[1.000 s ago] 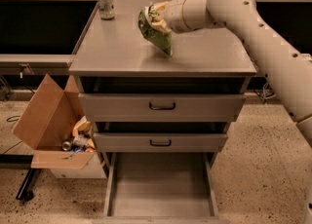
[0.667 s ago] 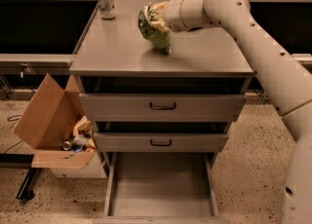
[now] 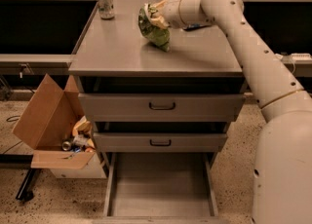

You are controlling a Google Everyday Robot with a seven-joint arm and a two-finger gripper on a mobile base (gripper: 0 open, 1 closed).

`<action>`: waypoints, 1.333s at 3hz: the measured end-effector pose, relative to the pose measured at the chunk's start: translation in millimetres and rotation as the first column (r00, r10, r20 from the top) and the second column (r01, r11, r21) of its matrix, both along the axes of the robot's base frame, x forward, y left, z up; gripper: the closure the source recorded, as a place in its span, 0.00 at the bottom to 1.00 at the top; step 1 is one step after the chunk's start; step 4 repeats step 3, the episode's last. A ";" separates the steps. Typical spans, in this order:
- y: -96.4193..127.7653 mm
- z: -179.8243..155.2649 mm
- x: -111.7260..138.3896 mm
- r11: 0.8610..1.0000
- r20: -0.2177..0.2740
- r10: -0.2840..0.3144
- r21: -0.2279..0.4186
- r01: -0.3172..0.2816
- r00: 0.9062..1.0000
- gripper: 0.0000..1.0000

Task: Pick green jalapeno chip bag from bottom drawer and place on counter

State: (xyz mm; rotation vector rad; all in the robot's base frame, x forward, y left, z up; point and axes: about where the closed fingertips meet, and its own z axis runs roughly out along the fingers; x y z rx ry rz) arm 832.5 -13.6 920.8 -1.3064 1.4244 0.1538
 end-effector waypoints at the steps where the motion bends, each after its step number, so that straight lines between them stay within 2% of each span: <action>1: -0.9 -1.8 7.4 1.000 -0.009 -0.003 0.013 0.003 1.000 0.13; 2: -1.8 -1.3 10.6 1.000 -0.015 -0.008 0.025 0.008 1.000 0.00; 4: -1.8 -1.3 10.6 1.000 -0.015 -0.008 0.025 0.008 1.000 0.00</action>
Offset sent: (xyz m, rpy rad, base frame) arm 0.0148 -0.0106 0.0043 0.0408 0.0159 -0.0255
